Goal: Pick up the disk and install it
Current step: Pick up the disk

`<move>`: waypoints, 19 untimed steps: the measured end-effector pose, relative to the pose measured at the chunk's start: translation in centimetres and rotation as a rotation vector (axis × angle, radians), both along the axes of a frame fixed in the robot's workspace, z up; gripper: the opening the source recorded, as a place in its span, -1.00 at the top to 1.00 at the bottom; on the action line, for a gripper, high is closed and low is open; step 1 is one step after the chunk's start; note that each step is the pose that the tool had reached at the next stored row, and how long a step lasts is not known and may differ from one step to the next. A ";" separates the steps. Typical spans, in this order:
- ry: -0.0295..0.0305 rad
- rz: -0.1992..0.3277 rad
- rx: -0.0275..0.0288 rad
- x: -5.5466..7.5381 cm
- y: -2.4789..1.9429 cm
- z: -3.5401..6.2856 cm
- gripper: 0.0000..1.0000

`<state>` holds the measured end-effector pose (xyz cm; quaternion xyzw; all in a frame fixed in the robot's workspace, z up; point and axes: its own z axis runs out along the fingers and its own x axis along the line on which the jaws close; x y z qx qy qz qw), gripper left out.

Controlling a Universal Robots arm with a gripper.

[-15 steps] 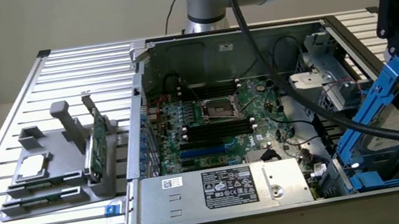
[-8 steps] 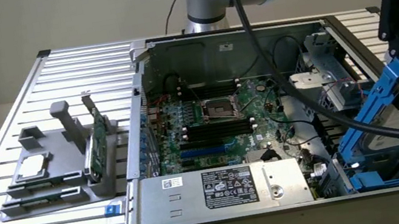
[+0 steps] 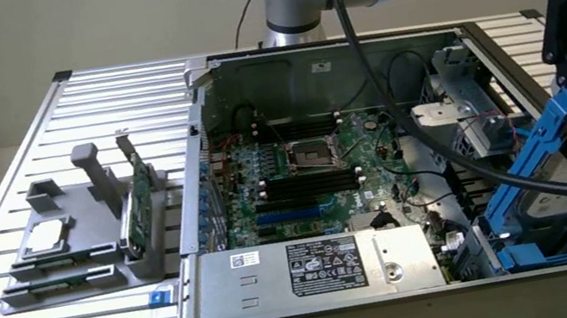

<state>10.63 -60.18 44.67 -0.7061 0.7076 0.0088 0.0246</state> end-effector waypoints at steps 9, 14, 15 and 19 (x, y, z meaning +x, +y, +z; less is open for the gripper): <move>0.0000 -0.043 -0.0079 0.0 0.00 -0.23 0.35; 0.0009 -0.043 -0.0081 0.0 0.00 -0.26 0.35; 0.0016 -0.043 -0.0083 0.0 0.00 -0.27 0.35; 0.0060 -0.043 -0.0116 0.0 -0.01 -0.31 0.35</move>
